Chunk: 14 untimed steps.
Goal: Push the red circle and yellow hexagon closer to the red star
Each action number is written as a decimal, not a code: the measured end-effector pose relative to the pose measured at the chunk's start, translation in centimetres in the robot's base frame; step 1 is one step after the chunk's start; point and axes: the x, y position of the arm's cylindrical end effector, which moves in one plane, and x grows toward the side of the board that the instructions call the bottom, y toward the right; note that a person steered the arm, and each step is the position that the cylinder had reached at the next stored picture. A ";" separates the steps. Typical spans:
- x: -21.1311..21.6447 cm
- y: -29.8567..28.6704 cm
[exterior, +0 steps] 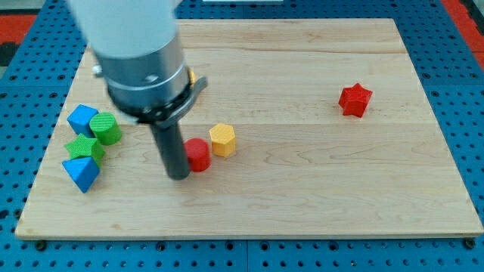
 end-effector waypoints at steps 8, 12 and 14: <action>-5.4 14.1; -7.7 5.0; -13.1 17.5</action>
